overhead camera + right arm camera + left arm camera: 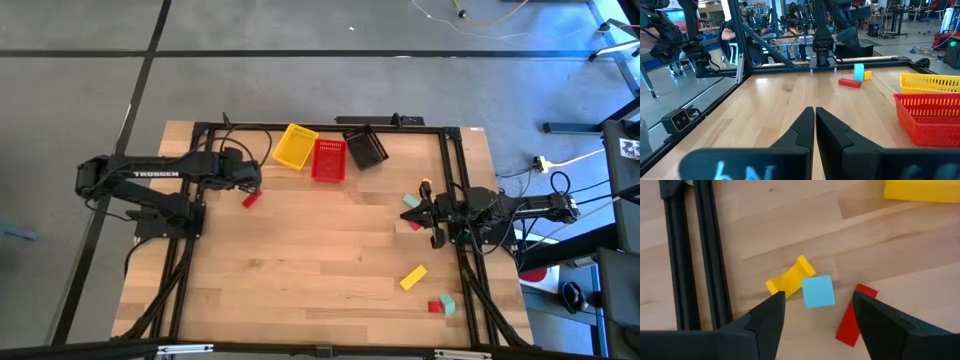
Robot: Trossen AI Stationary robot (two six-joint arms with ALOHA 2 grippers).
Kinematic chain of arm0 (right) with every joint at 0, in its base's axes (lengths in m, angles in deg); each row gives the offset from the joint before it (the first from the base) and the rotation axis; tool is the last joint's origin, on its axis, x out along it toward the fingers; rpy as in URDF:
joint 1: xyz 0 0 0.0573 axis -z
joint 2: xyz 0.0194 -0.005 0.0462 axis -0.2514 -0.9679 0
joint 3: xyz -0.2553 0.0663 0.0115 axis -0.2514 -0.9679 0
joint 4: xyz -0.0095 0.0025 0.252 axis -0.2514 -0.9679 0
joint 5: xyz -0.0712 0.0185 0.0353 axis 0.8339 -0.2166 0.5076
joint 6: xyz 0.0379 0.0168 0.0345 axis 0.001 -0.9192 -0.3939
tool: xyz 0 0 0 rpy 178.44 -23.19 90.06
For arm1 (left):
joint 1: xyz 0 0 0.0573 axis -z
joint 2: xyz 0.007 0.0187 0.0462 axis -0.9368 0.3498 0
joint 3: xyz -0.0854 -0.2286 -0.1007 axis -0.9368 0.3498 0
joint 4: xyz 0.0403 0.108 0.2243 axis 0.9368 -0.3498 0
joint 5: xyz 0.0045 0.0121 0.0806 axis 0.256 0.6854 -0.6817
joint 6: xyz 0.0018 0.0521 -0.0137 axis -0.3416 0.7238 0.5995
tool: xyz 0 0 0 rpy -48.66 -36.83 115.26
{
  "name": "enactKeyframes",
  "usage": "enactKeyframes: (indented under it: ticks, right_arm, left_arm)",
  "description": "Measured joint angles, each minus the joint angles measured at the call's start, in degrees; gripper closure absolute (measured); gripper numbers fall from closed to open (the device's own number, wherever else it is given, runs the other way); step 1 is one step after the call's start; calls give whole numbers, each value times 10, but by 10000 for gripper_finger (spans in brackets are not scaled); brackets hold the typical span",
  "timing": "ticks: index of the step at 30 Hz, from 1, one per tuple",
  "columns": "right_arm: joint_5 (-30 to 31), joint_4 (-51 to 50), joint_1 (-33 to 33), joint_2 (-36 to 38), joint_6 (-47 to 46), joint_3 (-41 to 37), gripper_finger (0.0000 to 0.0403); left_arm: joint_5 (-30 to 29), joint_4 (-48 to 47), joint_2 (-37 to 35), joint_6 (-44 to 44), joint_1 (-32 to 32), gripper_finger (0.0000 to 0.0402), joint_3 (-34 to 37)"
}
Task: Sort & place blocks by color
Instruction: Put the top left blue block into the black bin
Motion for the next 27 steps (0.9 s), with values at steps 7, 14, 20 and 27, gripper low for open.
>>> enactKeyframes:
  ticks: [7,14,20,27]
  right_arm:
    - [0,0,0,0,0,0,382]
    - [0,0,0,0,-1,0,382]
    - [0,0,0,0,-1,0,382]
    - [0,0,0,0,0,0,382]
  left_arm:
    - [12,4,3,0,8,170,0]
    - [-6,17,20,-13,-1,170,10]
    - [30,56,24,-64,-13,170,70]
    - [18,116,24,-75,-18,170,104]
